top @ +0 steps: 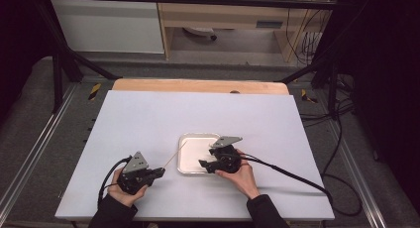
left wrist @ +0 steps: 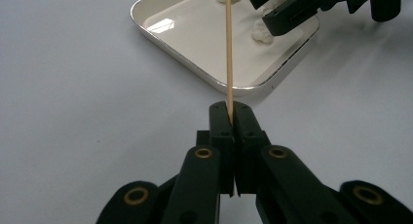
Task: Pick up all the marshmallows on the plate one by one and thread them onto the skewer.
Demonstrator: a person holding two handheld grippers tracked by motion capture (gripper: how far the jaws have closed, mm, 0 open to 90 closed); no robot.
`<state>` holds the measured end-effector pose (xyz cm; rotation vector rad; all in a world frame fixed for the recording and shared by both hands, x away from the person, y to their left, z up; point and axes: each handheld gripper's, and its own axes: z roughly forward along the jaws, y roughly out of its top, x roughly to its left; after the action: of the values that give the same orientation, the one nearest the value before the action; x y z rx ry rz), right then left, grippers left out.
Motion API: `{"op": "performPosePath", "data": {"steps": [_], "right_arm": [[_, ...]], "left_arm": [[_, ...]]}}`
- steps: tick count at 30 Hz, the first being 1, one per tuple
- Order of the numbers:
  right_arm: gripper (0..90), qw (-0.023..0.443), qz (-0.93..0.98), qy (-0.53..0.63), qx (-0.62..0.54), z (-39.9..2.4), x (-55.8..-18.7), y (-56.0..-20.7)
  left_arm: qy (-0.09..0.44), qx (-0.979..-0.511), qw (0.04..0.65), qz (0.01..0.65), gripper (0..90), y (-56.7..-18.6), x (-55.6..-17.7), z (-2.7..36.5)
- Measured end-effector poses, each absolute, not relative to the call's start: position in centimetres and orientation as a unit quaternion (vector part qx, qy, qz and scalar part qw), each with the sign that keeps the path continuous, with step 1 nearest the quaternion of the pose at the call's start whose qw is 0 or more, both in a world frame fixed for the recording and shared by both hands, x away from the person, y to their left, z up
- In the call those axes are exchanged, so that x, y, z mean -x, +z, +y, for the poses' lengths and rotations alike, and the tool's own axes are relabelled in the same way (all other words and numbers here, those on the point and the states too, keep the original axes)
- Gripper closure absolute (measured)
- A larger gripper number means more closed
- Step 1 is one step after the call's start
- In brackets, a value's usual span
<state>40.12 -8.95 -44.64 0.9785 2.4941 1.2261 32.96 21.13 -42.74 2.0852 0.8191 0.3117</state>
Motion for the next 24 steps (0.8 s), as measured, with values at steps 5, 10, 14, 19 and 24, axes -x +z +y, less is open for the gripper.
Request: {"op": "performPosePath", "data": {"steps": [5, 10, 14, 19, 24], "right_arm": [[47.7, 0.099, 0.849, 0.405, -0.325, -8.84, -40.11, -45.08], [52.7, 0.101, 0.851, 0.405, -0.318, -8.74, -40.05, -45.33], [56.5, 0.108, 0.853, 0.406, -0.311, -8.64, -39.88, -45.45], [60.8, 0.118, 0.856, 0.404, -0.301, -8.64, -39.74, -45.51], [65.4, 0.130, 0.859, 0.402, -0.289, -8.61, -39.51, -45.57]], "left_arm": [[0.124, -0.834, 0.426, 0.328, 88.5, -42.73, -32.98, 21.17], [0.125, -0.834, 0.426, 0.328, 88.5, -42.72, -32.96, 21.15], [0.125, -0.834, 0.426, 0.328, 88.5, -42.73, -32.97, 21.17], [0.125, -0.834, 0.426, 0.328, 88.5, -42.76, -32.95, 21.10], [0.125, -0.834, 0.426, 0.328, 88.5, -42.77, -32.94, 21.09]]}}
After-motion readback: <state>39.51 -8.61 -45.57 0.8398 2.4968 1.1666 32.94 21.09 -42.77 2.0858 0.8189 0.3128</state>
